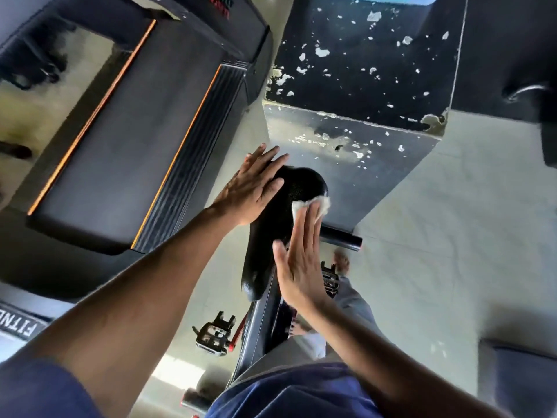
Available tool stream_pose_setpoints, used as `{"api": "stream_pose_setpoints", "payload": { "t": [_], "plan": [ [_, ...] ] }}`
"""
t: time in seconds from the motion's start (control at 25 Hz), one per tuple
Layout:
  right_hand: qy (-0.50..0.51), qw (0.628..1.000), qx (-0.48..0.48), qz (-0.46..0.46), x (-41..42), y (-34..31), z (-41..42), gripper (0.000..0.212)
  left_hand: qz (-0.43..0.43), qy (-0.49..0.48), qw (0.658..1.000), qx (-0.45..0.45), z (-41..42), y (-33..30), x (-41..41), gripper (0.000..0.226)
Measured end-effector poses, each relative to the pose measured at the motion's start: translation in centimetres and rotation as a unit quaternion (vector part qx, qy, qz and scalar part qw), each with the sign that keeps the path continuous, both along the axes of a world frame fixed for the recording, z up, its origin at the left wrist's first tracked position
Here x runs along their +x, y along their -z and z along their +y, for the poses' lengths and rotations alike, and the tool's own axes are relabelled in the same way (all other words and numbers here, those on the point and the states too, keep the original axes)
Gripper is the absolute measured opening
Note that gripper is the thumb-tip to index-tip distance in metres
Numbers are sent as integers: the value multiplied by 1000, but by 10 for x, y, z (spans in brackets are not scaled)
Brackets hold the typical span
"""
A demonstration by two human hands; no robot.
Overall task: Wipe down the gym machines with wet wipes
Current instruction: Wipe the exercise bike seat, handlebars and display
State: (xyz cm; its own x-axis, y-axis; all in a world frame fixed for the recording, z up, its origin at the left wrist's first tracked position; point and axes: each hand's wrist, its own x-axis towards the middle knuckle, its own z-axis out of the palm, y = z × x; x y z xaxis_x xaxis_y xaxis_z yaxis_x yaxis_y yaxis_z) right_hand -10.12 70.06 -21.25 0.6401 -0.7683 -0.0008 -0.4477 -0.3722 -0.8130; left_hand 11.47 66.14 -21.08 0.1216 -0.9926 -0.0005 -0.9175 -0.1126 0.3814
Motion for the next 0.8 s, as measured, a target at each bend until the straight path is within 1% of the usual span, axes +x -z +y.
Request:
{"api": "stream_pose_setpoints", "payload": {
  "t": [0.04,0.12,0.16,0.2,0.24,0.28,0.32,0.4,0.44,0.52,0.64,0.68,0.72,0.8],
  "plan": [
    [52,998,8,-24,14,-5,-13,83,1,1,1000,0,0,1,0,71],
    [118,990,16,-73,31,-5,-23,82,3,2,1000,-1,0,0,1,69],
    [139,984,34,-103,34,-3,-19,80,4,0,1000,-3,0,0,1,67],
    [158,976,80,-123,34,-5,-11,79,4,-1,1000,-4,0,0,1,66],
    [161,968,139,-134,32,-11,4,77,6,-3,1000,-3,0,-1,1,65],
    [134,965,185,-131,27,-17,26,76,9,-3,1000,-2,-1,-2,1,64],
    [89,968,198,-126,20,-22,54,76,12,-3,1000,-1,-1,-2,1,63],
    [-4,981,150,-120,5,-29,101,79,7,-3,1000,-1,0,-2,0,62],
    [-21,985,126,-113,2,-25,108,79,7,-4,1000,-3,0,-2,0,62],
    [9,988,120,-100,7,-14,86,79,9,-5,1000,-6,0,-2,0,63],
    [148,967,188,-88,25,-4,20,82,7,-14,1000,-1,1,-2,-2,65],
    [147,970,178,-83,22,-1,14,84,12,-13,1000,4,1,-3,-2,65],
    [113,979,150,-75,16,2,20,86,14,-12,1000,8,1,-4,-3,65],
    [-25,998,42,-42,-9,8,57,84,11,-14,1000,7,1,-5,-5,64]
  ]
}}
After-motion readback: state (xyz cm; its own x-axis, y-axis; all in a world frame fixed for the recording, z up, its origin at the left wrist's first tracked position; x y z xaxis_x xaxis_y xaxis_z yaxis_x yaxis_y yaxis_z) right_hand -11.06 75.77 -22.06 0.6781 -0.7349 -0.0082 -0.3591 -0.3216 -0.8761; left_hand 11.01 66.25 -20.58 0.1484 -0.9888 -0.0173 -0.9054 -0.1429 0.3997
